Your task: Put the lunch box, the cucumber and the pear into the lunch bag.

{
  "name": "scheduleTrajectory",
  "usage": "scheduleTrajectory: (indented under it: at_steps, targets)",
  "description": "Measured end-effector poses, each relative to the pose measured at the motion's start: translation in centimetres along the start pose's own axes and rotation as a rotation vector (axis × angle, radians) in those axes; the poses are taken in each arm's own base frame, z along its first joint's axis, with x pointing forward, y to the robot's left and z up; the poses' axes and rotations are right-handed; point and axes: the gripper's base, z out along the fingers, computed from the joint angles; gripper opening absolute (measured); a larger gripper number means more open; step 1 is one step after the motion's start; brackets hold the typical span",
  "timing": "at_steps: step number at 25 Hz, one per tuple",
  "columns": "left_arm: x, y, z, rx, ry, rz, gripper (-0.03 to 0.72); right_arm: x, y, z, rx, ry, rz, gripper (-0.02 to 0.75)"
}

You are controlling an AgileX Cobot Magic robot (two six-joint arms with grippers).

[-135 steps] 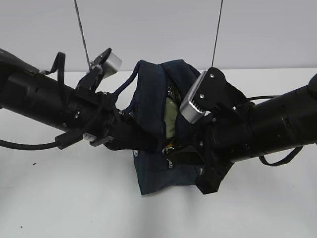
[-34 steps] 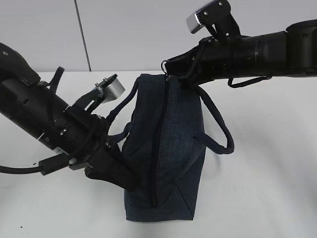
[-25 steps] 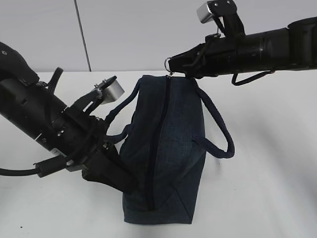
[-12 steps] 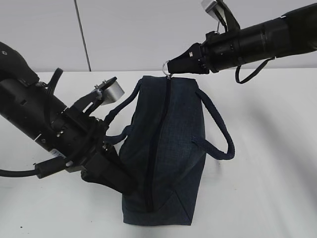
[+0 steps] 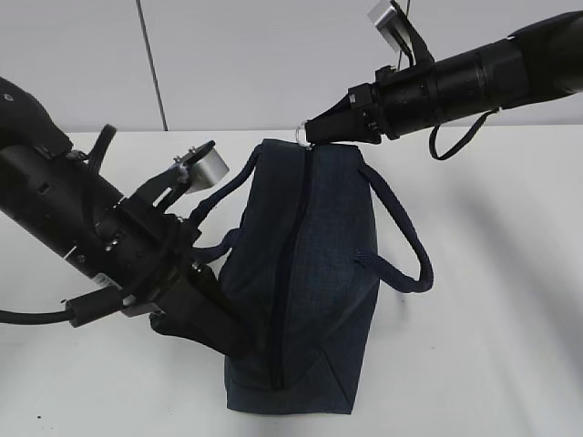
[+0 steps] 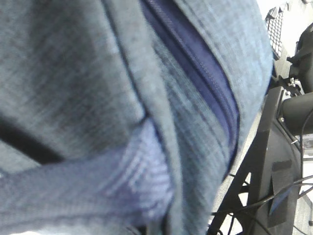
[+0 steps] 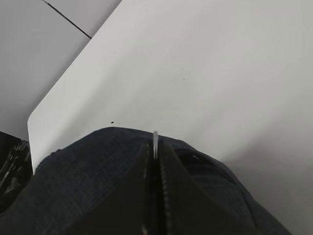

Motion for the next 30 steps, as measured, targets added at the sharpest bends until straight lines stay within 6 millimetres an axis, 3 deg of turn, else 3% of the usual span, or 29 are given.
scheduleTrajectory:
  at_steps: [5,8,14,20,30]
  targets:
    - [0.0,0.0,0.0,0.004,-0.001,-0.019,0.242,-0.2,0.1,0.0,-0.006,-0.013,0.005,0.006]
    - [0.1,-0.2,0.0,0.028,0.004,-0.039,0.321,-0.4,0.2,-0.1,-0.009,-0.021,0.003,0.006]
    - [-0.2,-1.0,-0.2,0.129,-0.025,-0.095,0.349,-1.1,0.3,-0.2,-0.013,-0.034,-0.011,0.006]
    - [-0.6,-0.5,-1.3,0.154,-0.102,-0.175,0.351,-1.4,0.4,-0.3,-0.016,-0.039,-0.019,0.006]
    - [-0.4,-0.5,-7.4,0.085,-0.334,-0.218,0.351,-1.4,0.4,-0.3,-0.014,-0.035,-0.022,0.006]
